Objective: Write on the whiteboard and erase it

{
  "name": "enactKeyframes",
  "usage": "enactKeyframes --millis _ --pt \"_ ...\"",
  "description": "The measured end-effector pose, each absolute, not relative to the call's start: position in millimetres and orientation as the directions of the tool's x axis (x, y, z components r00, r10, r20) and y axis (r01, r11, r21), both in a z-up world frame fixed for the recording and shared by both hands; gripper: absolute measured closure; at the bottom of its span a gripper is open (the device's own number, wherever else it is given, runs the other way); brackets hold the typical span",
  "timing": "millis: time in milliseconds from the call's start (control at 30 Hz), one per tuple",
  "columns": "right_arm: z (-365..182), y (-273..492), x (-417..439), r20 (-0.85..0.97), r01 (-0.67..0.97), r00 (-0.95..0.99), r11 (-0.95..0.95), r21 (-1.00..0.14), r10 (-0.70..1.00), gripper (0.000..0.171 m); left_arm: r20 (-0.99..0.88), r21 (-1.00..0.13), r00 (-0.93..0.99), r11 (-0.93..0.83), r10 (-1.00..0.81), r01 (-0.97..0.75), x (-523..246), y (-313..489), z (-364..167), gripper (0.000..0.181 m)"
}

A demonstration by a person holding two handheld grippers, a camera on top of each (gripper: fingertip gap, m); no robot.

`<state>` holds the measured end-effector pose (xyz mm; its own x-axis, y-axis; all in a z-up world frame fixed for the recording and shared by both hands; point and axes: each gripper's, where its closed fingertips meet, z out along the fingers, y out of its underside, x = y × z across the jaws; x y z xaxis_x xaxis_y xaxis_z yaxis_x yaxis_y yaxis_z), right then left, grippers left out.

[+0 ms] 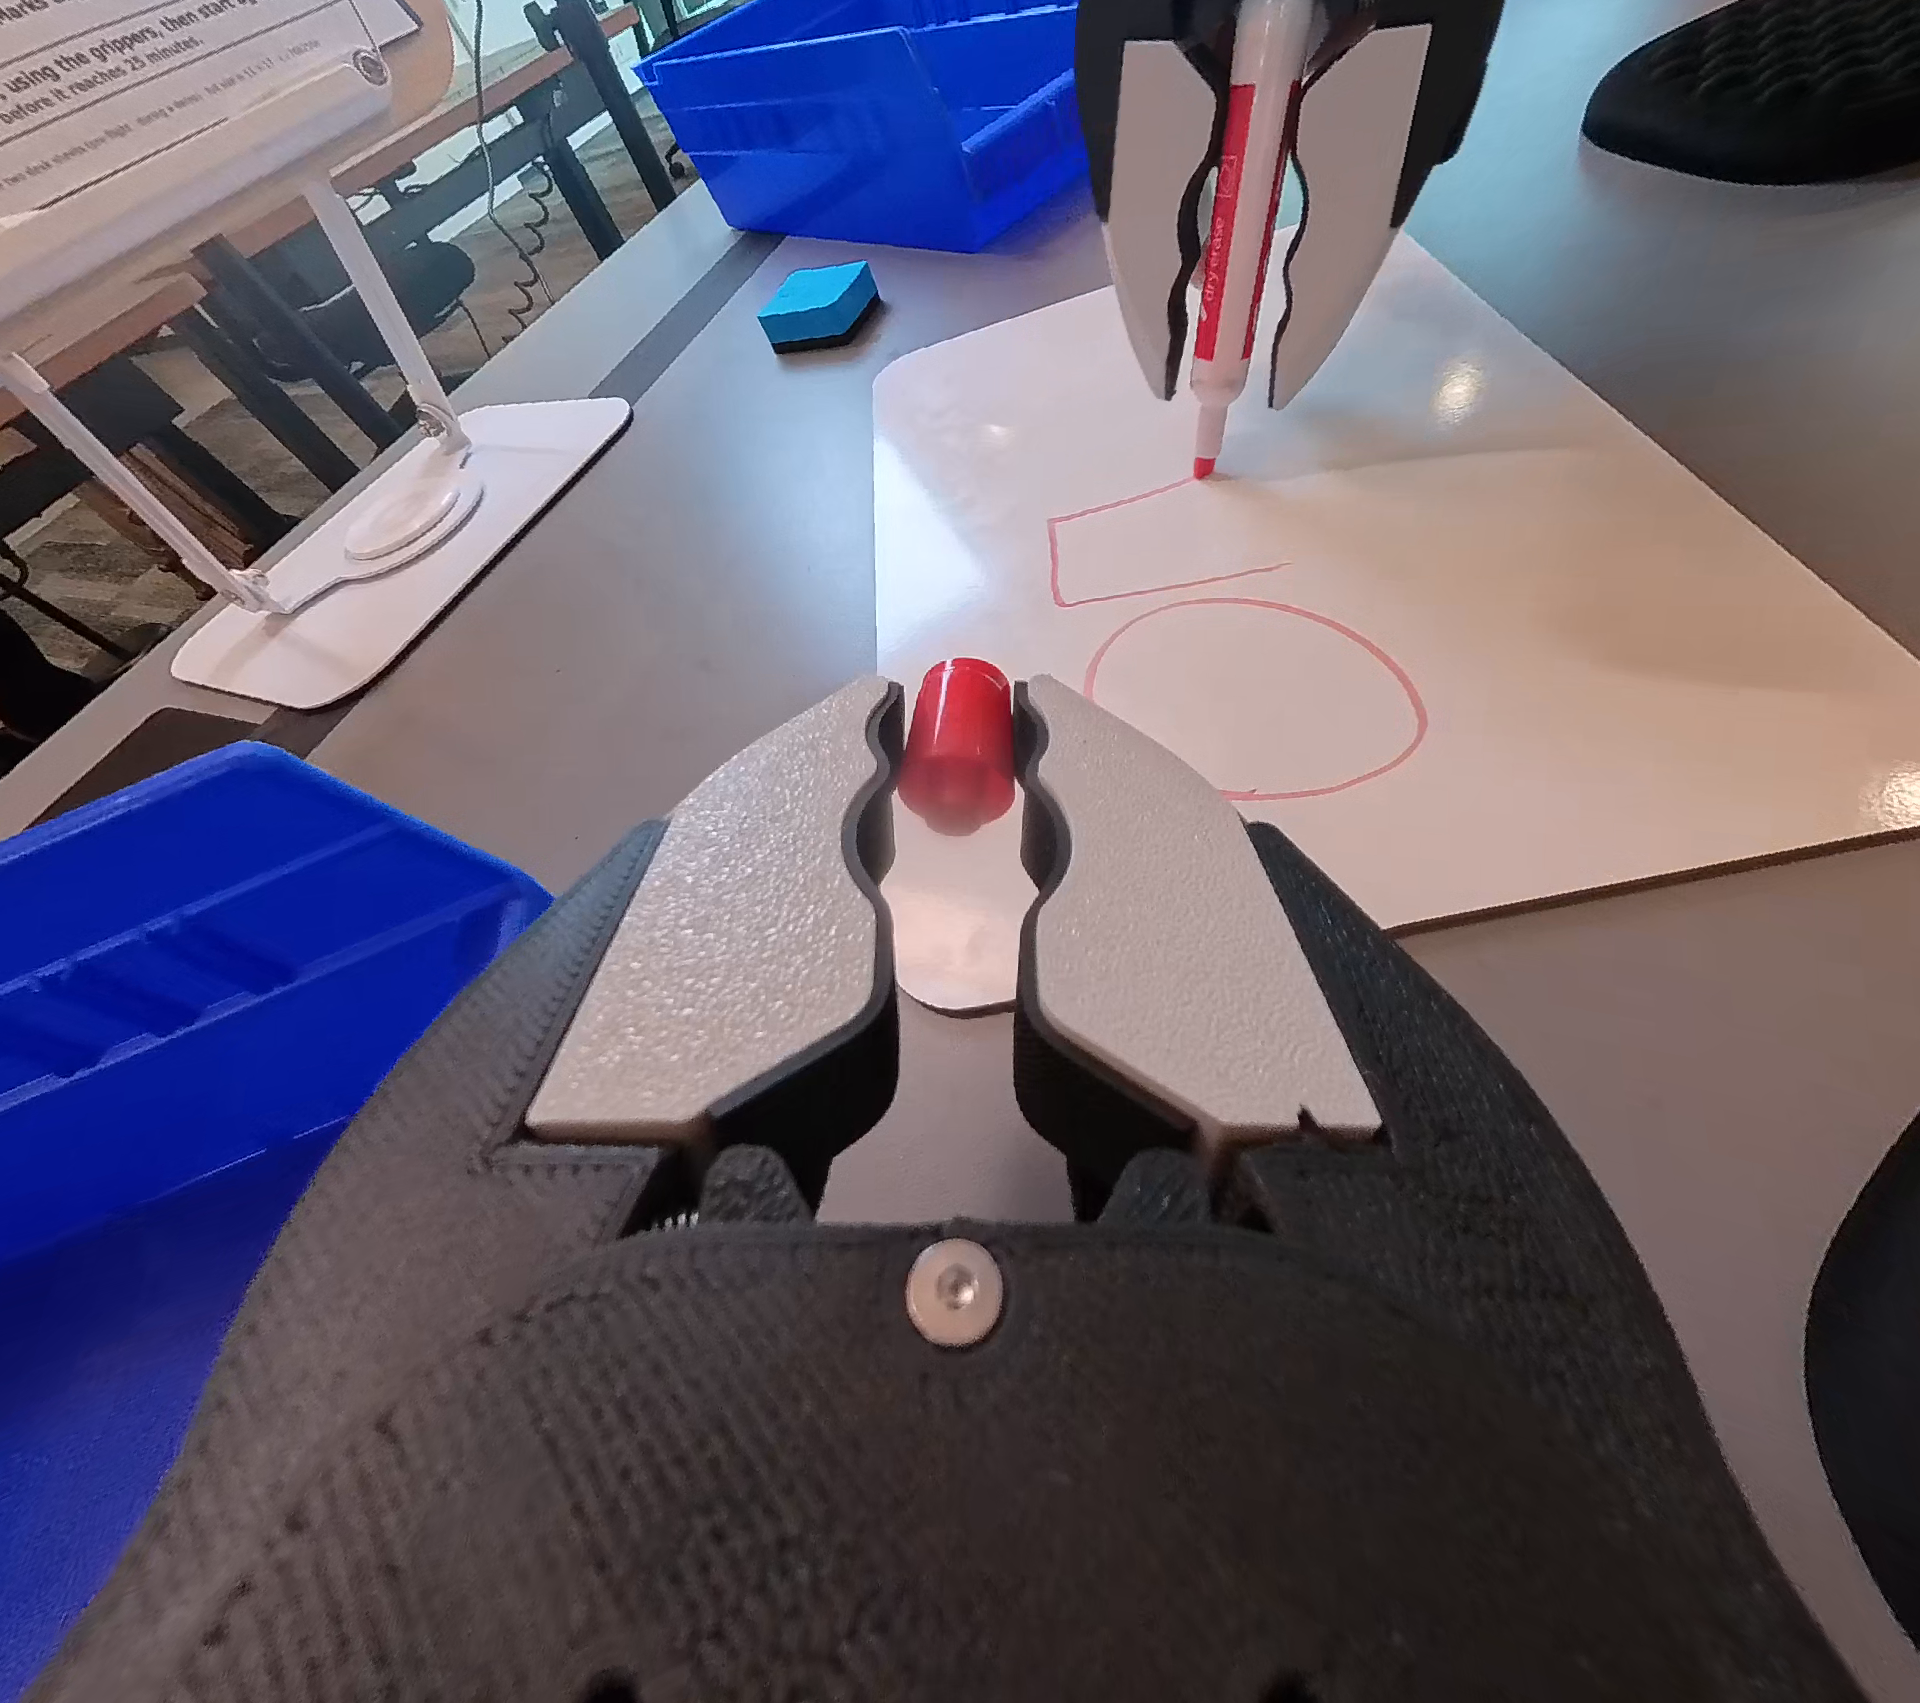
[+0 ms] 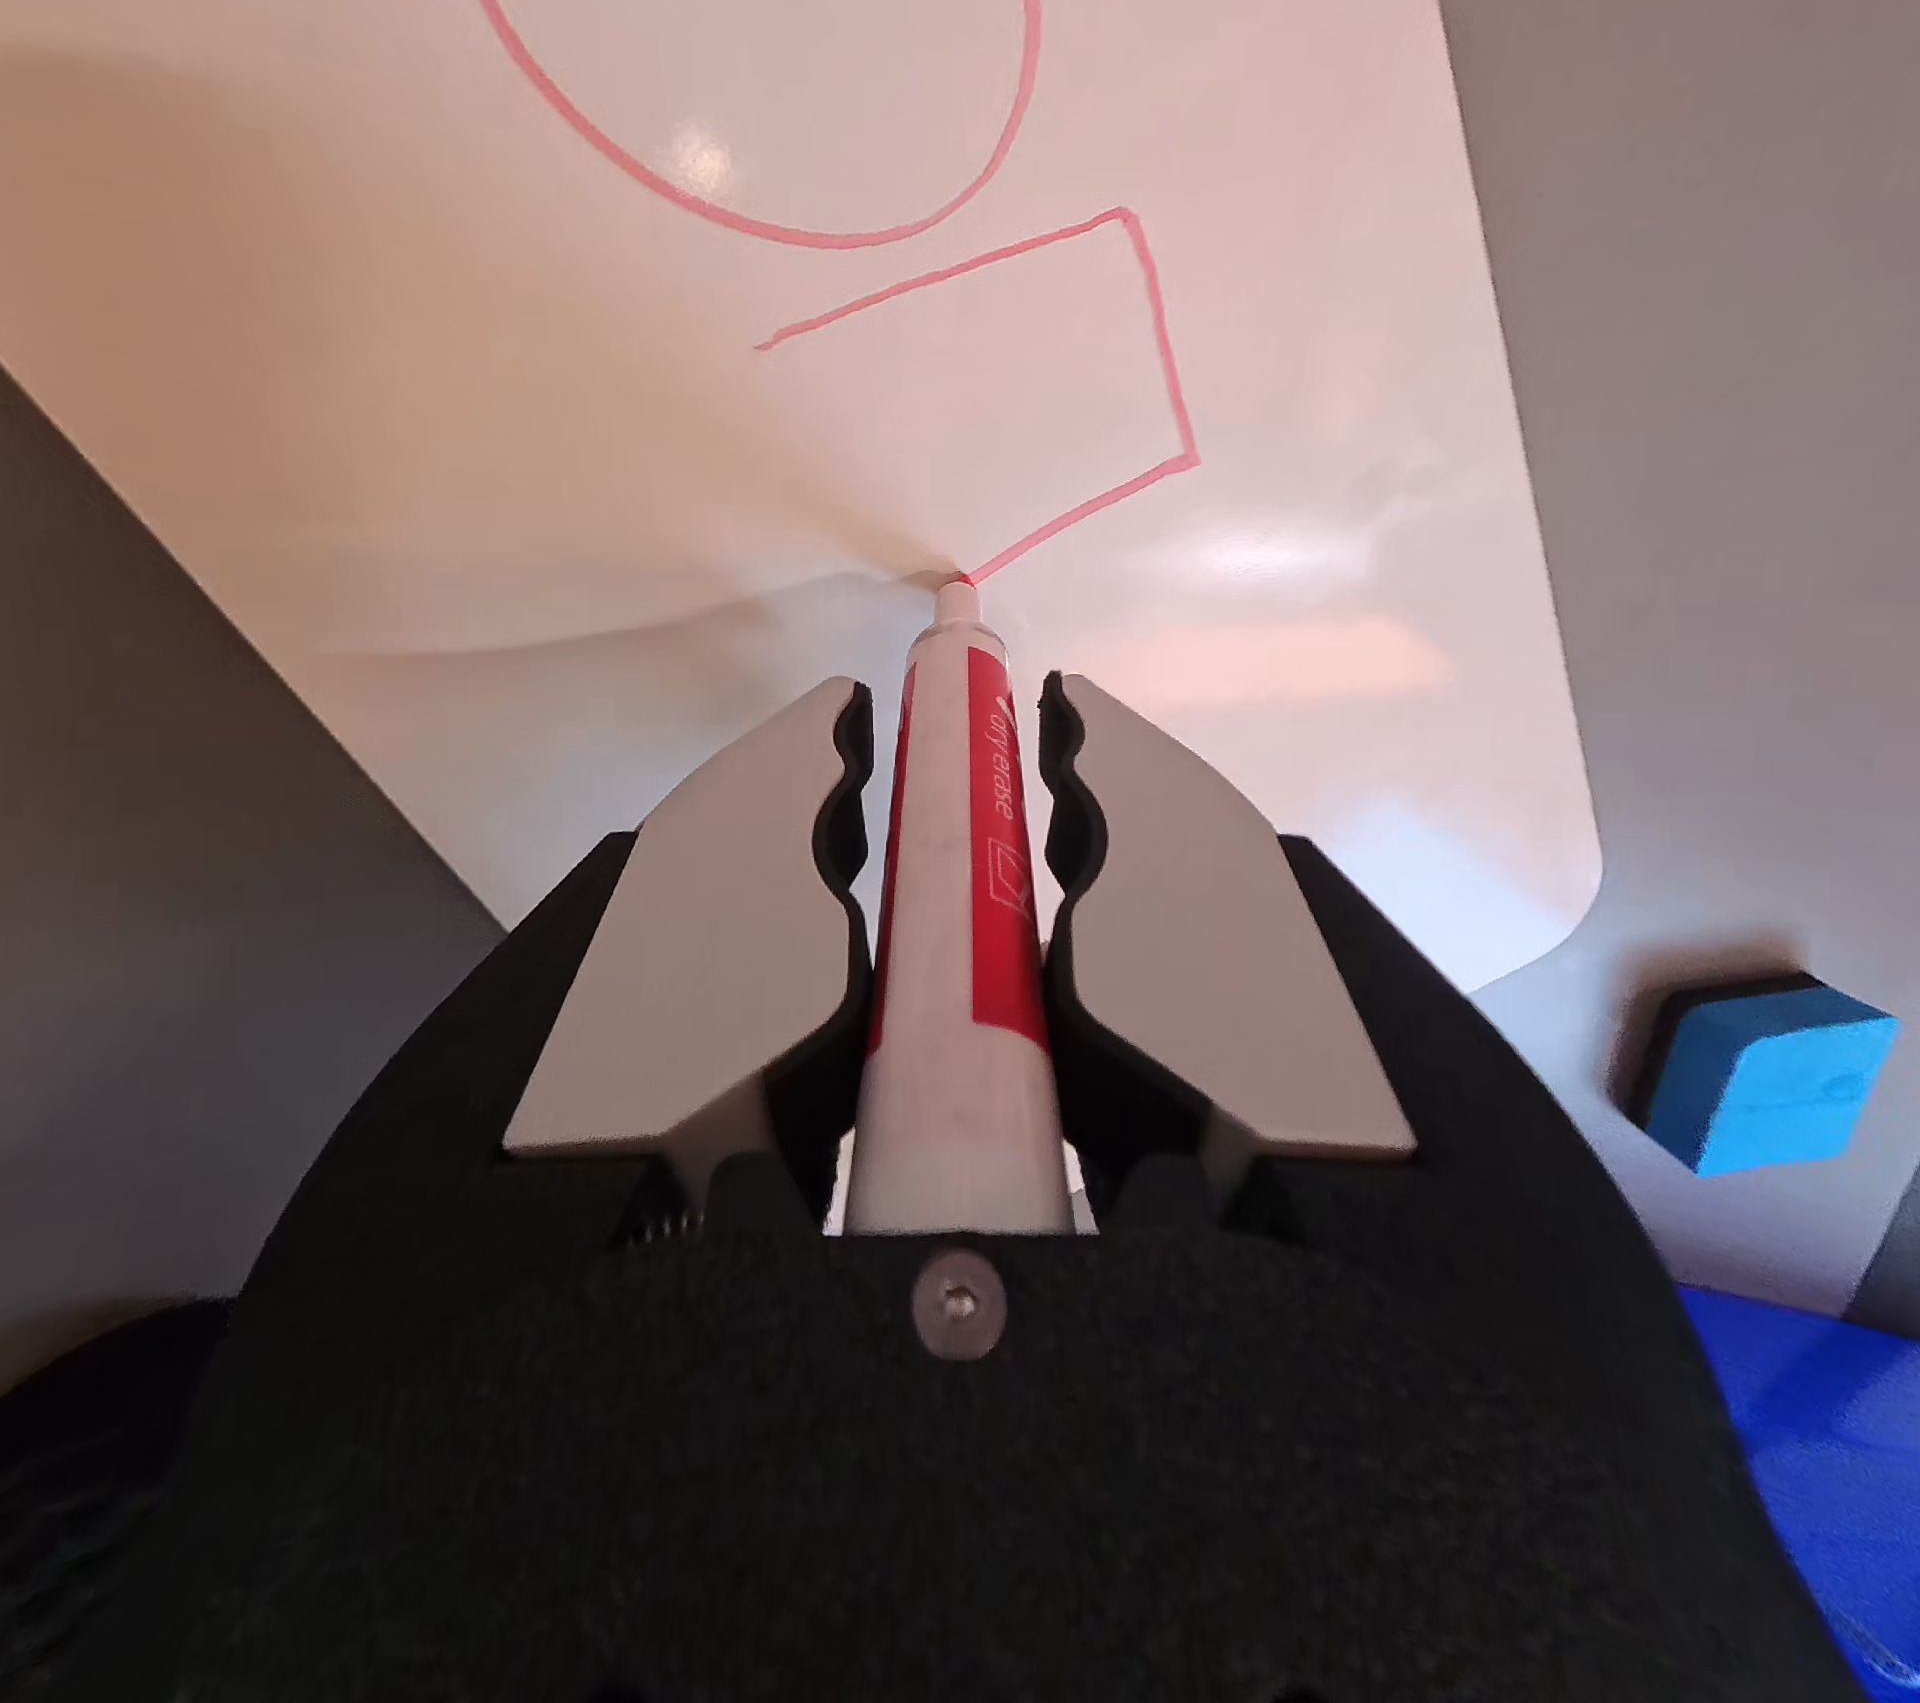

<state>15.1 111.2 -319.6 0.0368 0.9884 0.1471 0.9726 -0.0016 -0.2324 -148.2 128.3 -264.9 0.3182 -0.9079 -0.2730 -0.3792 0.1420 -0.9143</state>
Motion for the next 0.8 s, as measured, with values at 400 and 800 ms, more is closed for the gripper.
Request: enactKeyframes --millis 400,800 --pt "-320 104 11 0.15 0.971 0.026 0.011 -0.24 0.988 0.139 -0.271 -0.913 0.314 0.139 -0.91 -0.384 -148 128 -267 0.161" --pt "-320 85 -28 0.138 0.957 -0.069 0.104 -0.271 0.988 0.138 -0.274 -0.913 0.314 0.144 -0.909 -0.381 -148 127 -265 0.161"
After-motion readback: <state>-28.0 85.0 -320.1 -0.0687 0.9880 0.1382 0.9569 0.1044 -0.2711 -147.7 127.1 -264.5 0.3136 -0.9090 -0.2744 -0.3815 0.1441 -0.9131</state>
